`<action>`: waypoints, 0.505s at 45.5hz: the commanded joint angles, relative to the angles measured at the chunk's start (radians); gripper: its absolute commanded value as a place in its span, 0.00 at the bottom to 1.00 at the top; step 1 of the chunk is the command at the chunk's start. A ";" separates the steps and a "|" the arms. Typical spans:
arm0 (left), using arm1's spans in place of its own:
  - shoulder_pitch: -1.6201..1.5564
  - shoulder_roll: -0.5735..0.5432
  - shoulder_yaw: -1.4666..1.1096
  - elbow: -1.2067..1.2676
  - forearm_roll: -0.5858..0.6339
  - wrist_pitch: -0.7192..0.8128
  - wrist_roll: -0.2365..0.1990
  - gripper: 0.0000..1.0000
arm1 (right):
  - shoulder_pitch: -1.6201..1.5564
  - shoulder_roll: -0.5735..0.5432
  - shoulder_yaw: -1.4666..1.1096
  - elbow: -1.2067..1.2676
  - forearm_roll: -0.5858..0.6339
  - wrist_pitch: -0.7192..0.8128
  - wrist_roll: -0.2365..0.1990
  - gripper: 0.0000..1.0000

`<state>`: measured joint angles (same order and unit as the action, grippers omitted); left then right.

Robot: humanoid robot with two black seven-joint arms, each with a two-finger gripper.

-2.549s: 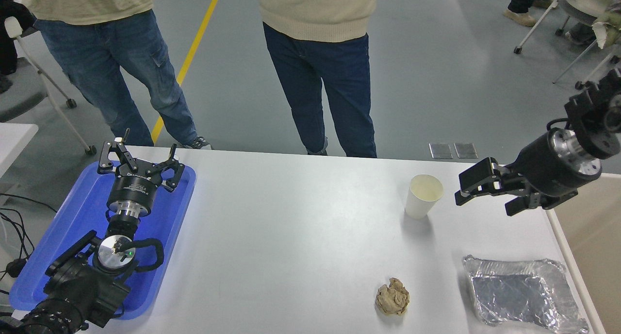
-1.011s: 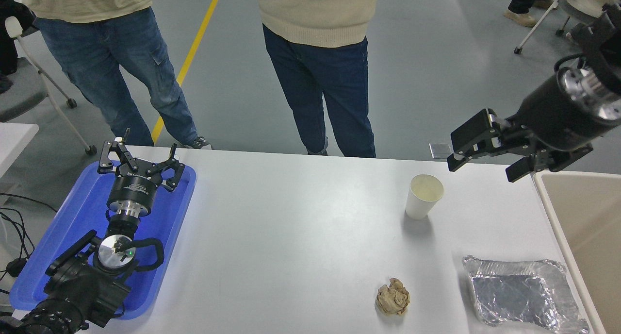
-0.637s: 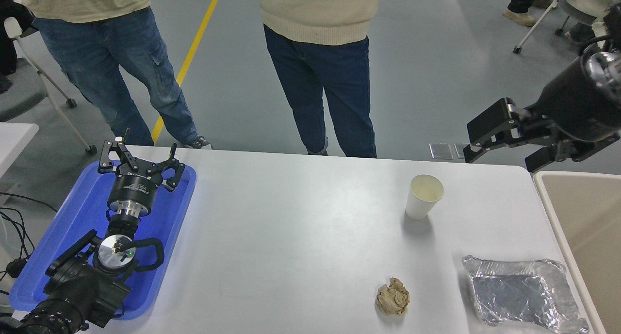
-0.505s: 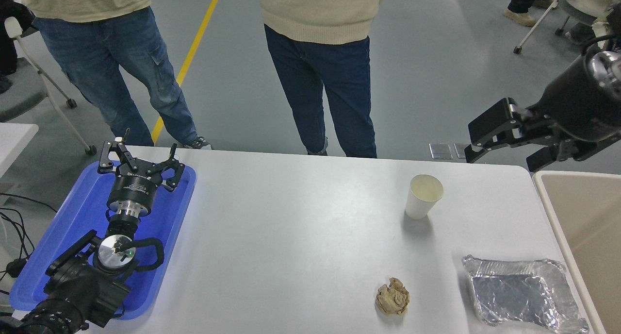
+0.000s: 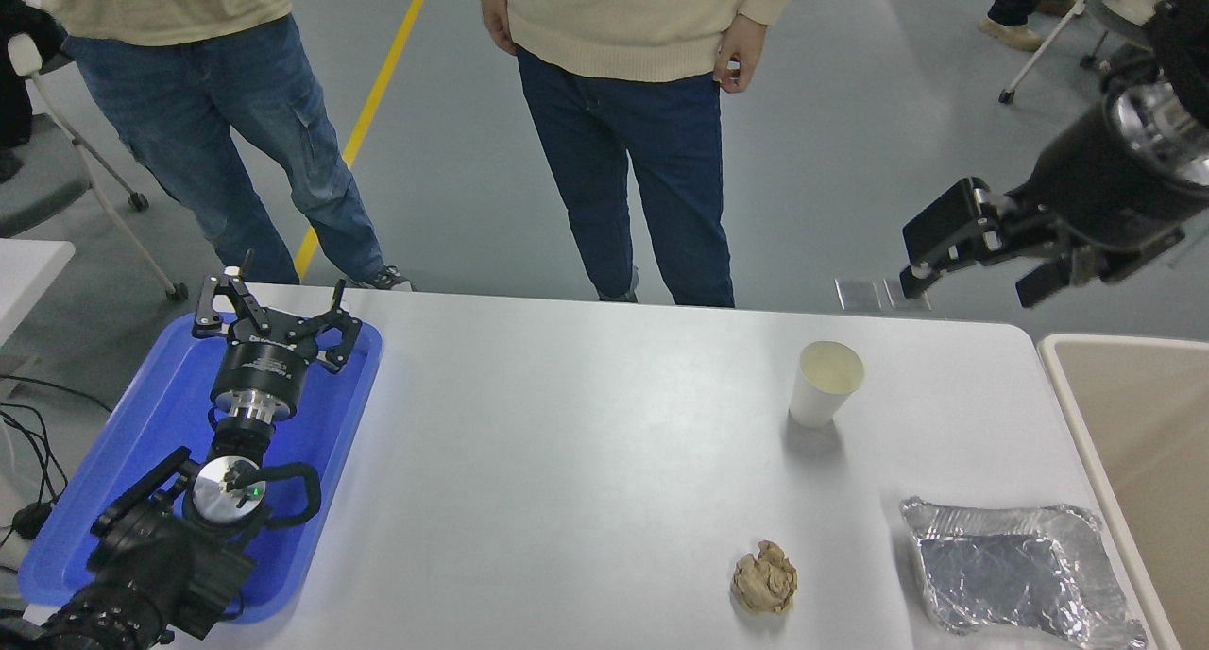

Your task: Pick up paper cup place in dustbin

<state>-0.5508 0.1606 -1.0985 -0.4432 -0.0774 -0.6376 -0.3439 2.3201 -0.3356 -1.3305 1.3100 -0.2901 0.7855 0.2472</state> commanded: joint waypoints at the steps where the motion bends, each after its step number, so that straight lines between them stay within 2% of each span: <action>1: -0.001 -0.003 0.000 0.000 0.001 0.001 0.000 1.00 | -0.260 0.001 0.126 -0.262 -0.107 0.000 0.000 1.00; 13: -0.001 -0.003 0.000 0.000 0.001 0.001 0.000 1.00 | -0.556 0.026 0.246 -0.514 -0.204 -0.041 0.000 1.00; 23: -0.001 -0.003 0.000 0.000 -0.001 0.001 0.000 1.00 | -0.781 0.078 0.258 -0.733 -0.208 -0.153 0.000 1.00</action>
<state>-0.5522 0.1582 -1.0983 -0.4434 -0.0778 -0.6366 -0.3436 1.7837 -0.3014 -1.1186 0.8087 -0.4646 0.7220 0.2468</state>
